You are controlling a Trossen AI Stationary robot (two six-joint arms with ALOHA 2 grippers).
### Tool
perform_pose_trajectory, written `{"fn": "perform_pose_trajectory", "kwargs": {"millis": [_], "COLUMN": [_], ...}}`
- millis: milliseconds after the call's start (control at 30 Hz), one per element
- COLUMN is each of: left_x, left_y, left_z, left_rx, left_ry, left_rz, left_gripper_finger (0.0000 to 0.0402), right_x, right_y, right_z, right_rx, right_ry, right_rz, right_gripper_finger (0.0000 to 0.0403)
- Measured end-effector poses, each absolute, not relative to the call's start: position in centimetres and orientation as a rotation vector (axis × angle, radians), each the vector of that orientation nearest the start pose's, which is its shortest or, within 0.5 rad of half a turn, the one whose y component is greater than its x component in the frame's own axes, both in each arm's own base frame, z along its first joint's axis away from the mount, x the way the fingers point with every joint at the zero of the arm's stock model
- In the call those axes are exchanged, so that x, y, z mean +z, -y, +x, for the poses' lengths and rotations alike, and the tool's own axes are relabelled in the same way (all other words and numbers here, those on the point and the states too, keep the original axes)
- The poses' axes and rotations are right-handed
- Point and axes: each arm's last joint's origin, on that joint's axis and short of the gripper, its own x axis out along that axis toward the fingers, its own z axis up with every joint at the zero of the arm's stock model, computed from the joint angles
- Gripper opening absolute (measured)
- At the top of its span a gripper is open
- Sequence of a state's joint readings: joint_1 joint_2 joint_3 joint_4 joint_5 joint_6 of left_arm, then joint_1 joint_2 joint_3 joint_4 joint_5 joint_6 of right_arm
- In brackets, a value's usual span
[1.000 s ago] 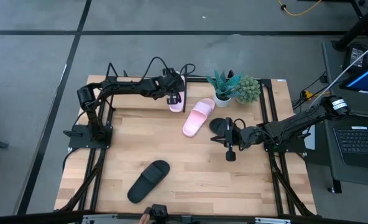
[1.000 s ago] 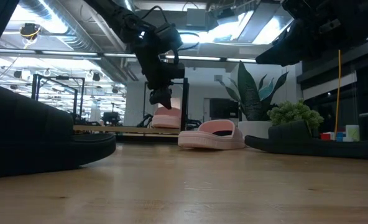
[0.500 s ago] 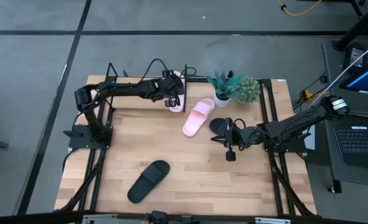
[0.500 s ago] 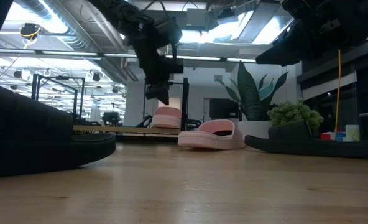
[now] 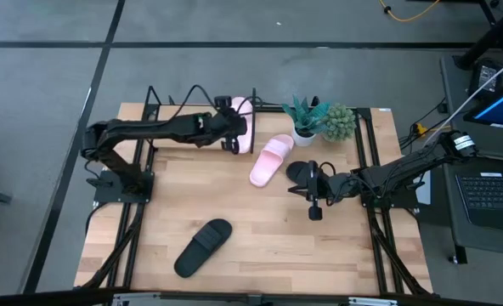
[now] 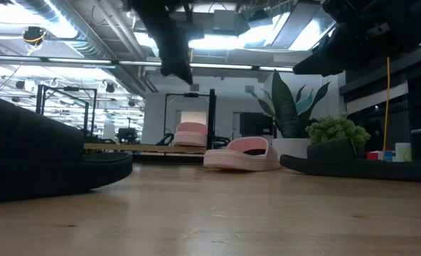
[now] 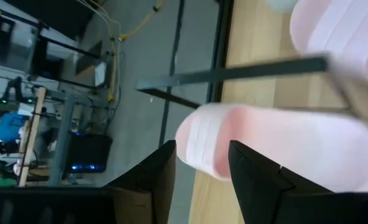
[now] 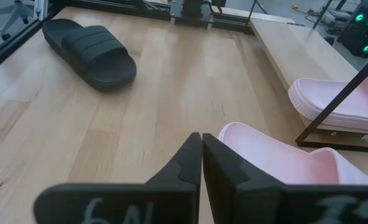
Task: Pick and place slides into the shelf
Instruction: Put the pink slide on the shelf
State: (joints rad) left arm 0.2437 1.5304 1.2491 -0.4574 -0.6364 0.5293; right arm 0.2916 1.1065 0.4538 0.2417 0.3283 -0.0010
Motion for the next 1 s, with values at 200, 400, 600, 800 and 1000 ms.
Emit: {"fn": "perform_pose_trajectory", "kwargs": {"millis": [200,400,600,800,1000], "left_x": [31.5,32.4,32.4,32.4,32.3], "left_y": [-6.1,-3.6,-1.6,-0.1,1.4], "left_z": [30.5,30.0,29.9,30.0,30.1], "left_rx": [0.591,0.548,0.493,0.461,0.304], "left_ry": [-0.862,-0.803,-0.783,-0.753,-0.717], "left_rz": [0.571,0.535,0.545,0.519,0.382], "left_gripper_finger": [0.0140,0.0140,0.0140,0.0140,0.0140], "right_x": [20.0,20.0,20.0,20.0,20.0], "right_y": [-5.4,-5.4,-5.4,-5.4,-5.5], "right_z": [21.3,21.3,21.3,21.3,21.3], "right_rx": [-0.036,-0.036,-0.039,-0.040,-0.020], "right_ry": [-0.391,-0.391,-0.392,-0.392,-0.393], "right_rz": [-0.126,-0.126,-0.106,-0.104,-0.101], "right_gripper_finger": [0.0017,0.0017,0.0017,0.0017,0.0017]}}
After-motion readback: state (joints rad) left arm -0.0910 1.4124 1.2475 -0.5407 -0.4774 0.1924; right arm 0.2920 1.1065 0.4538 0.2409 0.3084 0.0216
